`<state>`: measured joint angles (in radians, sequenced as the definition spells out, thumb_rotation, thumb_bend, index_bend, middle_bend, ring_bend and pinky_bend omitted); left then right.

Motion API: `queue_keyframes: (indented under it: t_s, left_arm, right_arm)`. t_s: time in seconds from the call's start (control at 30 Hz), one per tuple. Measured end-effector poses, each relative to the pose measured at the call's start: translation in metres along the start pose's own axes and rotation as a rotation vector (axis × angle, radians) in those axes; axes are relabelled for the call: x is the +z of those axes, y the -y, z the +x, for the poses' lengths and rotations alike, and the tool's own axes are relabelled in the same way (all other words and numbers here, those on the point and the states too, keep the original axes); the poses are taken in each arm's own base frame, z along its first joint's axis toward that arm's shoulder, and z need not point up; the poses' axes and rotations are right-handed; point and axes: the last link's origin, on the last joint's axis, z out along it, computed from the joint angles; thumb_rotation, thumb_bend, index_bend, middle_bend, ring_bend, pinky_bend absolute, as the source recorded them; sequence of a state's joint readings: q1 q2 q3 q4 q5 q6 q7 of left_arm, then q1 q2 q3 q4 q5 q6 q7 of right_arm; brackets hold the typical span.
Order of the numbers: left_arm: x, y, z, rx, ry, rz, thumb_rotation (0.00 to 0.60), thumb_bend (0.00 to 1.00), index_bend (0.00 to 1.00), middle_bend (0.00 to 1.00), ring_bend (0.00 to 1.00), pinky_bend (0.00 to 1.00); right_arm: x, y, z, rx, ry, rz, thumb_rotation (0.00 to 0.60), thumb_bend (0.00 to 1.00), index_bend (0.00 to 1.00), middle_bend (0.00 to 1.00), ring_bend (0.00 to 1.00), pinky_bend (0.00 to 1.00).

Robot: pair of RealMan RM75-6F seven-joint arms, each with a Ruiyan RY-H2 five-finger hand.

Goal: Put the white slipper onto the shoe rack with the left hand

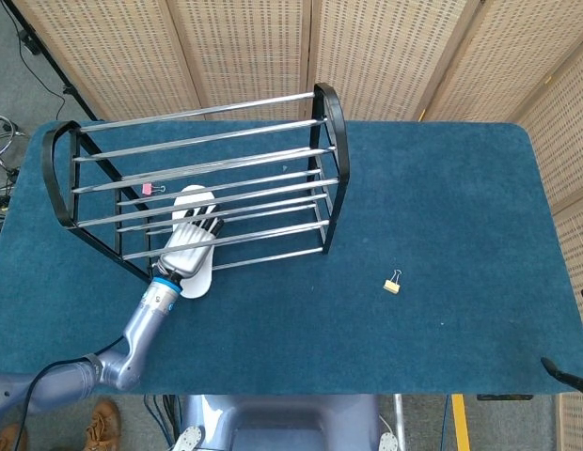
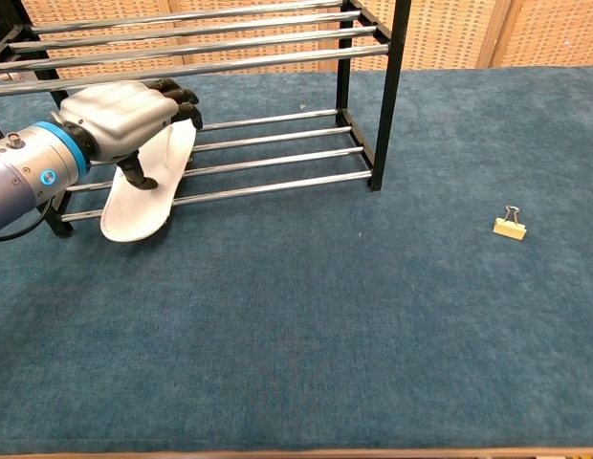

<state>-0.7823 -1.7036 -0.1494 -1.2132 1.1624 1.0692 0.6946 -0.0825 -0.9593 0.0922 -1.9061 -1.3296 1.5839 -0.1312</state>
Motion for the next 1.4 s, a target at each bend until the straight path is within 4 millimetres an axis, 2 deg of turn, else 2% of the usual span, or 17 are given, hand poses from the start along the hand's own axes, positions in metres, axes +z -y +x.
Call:
queue_keyframes:
  t_s: [1.4]
  left_arm:
    - [-0.014,-0.040,0.015,-0.028,-0.033,-0.124,0.600,0.08,0.23,0.09,0.03,0.22]
  right_arm:
    - [0.000,-0.003,0.003,0.012,-0.002,-0.009,0.600,0.00,0.00,0.00,0.00,0.00]
